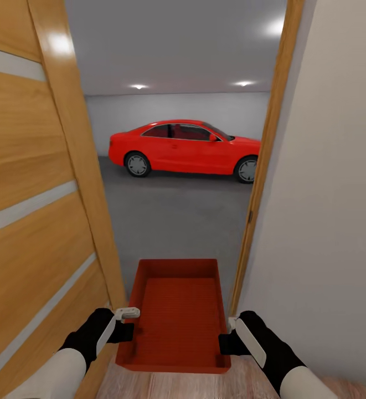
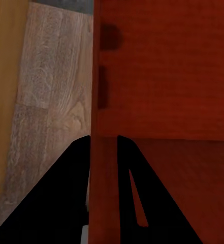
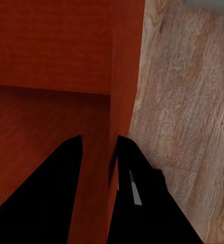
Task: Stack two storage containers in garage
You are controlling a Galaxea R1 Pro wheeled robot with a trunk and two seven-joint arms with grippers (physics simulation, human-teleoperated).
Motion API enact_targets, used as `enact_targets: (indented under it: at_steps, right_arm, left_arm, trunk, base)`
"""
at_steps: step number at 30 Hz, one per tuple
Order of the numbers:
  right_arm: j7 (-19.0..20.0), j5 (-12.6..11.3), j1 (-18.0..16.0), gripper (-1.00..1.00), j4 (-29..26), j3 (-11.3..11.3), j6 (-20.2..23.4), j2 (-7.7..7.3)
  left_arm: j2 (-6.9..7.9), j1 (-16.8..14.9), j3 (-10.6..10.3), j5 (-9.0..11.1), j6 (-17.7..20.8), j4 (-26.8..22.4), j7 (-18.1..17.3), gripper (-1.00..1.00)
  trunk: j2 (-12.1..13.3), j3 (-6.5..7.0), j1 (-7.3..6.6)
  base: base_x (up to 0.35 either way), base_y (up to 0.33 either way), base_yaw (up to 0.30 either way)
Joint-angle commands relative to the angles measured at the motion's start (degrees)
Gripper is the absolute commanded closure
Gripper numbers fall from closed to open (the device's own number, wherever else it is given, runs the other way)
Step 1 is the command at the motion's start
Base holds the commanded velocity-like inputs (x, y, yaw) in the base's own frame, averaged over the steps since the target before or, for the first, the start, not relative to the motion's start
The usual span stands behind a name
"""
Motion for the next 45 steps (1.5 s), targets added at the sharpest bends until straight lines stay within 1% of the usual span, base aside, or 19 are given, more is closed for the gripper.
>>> enact_targets:
  at_steps: [1,14,20,24,32,45]
  right_arm:
    - [-0.15,-0.86,-0.06,1.0,-0.11,0.27,-0.08,0.04]
    - [-0.16,-0.86,-0.06,1.0,-0.11,0.27,-0.08,0.02]
    - [-0.2,-0.86,-0.06,1.0,-0.11,0.27,-0.08,0.04]
    - [-0.22,-0.86,-0.06,1.0,-0.11,0.27,-0.08,0.03]
    - [-0.23,-0.86,-0.06,1.0,-0.11,0.27,-0.08,0.01]
    - [-0.23,-0.86,-0.06,1.0,-0.11,0.27,-0.08,0.04]
  left_arm:
    - [-0.13,-0.01,0.78,-0.49,0.32,0.02,-0.73,1.0]
    - [-0.13,-0.01,0.78,-0.49,0.32,0.02,-0.73,1.0]
    - [-0.13,-0.02,0.78,-0.49,0.32,0.02,-0.73,1.0]
    - [-0.13,-0.05,0.78,-0.49,0.32,0.02,-0.73,1.0]
    - [-0.13,-0.02,0.78,-0.49,0.32,0.02,-0.73,1.0]
    - [-0.13,-0.02,0.78,-0.59,0.32,0.02,-0.73,1.0]
  trunk:
    - [-0.07,-0.08,0.01]
    - [-0.07,-0.08,0.01]
    - [-0.07,-0.08,0.01]
    - [-0.07,-0.08,0.01]
    - [-0.07,-0.08,0.01]
    - [-0.07,-0.08,0.01]
  base:
    - [0.0,0.0,-0.277]
    - [0.0,0.0,-0.276]
    - [0.0,0.002,-0.209]
    - [0.0,0.075,-0.049]
    - [0.044,0.187,-0.005]
    - [0.003,0.01,0.0]
